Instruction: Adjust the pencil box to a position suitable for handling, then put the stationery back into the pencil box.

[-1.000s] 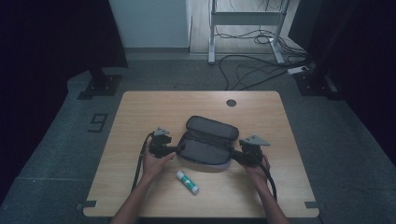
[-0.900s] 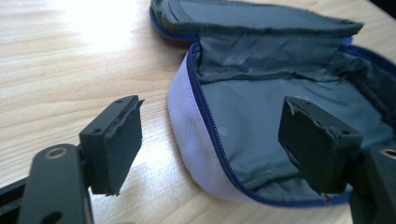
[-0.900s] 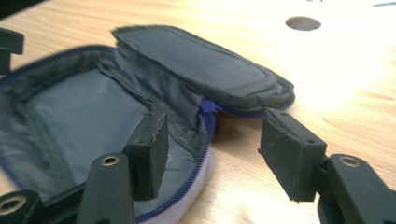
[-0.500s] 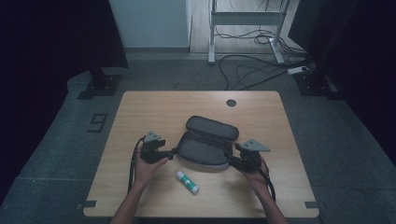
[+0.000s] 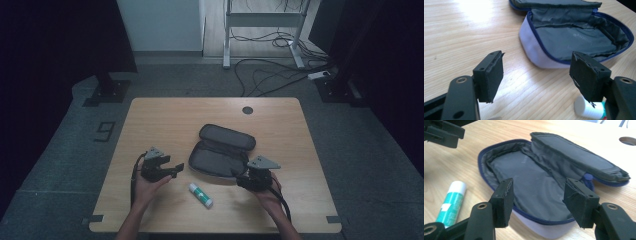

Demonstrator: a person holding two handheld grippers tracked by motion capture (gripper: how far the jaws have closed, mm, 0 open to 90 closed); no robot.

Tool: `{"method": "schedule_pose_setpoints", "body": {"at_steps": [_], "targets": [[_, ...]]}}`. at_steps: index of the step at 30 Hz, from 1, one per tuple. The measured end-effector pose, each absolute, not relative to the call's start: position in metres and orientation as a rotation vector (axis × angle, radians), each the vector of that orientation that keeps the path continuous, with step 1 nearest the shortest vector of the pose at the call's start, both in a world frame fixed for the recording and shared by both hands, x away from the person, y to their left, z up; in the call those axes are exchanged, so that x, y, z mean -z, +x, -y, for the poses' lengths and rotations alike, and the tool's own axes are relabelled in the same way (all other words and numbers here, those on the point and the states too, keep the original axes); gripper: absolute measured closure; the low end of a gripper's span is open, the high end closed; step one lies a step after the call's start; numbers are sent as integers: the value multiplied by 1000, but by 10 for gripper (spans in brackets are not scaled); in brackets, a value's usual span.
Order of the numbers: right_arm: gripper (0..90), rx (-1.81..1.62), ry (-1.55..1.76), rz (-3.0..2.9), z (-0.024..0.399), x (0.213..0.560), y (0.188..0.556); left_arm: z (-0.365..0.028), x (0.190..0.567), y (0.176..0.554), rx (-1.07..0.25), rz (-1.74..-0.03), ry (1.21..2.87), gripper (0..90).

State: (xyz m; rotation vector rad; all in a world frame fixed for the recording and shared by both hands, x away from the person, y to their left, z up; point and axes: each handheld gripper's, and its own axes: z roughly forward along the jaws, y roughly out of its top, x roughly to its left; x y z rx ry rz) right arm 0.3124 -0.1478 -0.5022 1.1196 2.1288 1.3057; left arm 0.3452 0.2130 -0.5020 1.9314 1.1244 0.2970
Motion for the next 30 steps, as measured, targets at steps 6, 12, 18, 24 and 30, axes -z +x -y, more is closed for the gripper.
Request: {"method": "schedule_pose_setpoints", "body": {"at_steps": [6, 12, 18, 24, 30], "targets": [[408, -1315, 1076, -2163, 139, 502, 306, -226, 504, 347, -287, -1159, 1909, 282], [410, -1315, 1049, -2185, 131, 504, 303, -234, 506, 350, -281, -1176, 1901, 291], [410, -1324, 1024, -2207, 121, 506, 299, -237, 508, 350, -280, -1190, 1896, 291], [410, -1335, 996, -2232, 112, 507, 295, -237, 507, 350, -283, -1186, 1897, 291], [412, -1339, 974, -2250, 102, 509, 290, -236, 508, 350, -283, -1183, 1908, 292]]}}
